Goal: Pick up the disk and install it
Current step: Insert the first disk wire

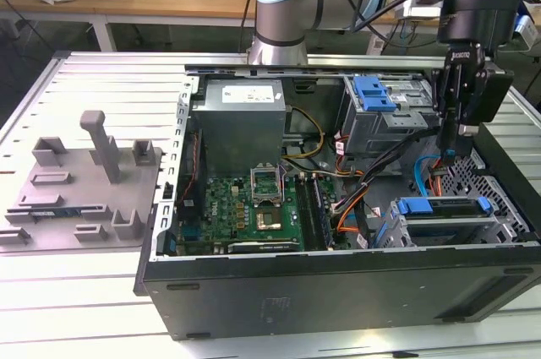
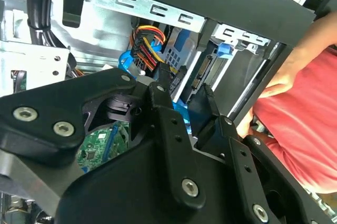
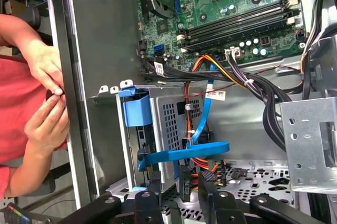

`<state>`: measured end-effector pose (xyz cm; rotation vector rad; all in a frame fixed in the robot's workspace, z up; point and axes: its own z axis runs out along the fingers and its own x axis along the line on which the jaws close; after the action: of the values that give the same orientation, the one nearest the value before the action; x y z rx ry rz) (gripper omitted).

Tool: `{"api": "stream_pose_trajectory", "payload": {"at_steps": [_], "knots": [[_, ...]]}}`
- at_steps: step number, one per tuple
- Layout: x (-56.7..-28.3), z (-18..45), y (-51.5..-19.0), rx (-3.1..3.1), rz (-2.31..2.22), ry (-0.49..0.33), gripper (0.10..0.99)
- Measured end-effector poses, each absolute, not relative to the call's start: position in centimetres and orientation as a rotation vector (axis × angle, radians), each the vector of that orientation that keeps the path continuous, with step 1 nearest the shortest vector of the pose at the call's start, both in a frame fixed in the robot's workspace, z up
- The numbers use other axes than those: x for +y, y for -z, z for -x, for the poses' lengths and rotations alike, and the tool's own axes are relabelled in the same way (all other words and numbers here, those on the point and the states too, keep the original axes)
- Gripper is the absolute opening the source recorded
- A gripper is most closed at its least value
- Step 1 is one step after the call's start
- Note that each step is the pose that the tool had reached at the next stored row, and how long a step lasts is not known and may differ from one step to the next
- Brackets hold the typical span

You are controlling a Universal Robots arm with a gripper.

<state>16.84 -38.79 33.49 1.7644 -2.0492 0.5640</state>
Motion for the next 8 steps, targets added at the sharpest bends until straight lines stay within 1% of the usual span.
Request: {"api": "stream_pose_trajectory", "payload": {"at_steps": [1,4,5,8], "knots": [[-38.79,-16.84,-33.47,-2.048,-1.763,-0.566,0.396],[-38.74,-16.82,-33.41,-2.045,-1.761,-0.570,0.204],[-38.72,-16.81,-33.40,-2.043,-1.759,-0.573,0.165],[-38.69,-16.81,-33.40,-2.039,-1.755,-0.579,0.165]]}}
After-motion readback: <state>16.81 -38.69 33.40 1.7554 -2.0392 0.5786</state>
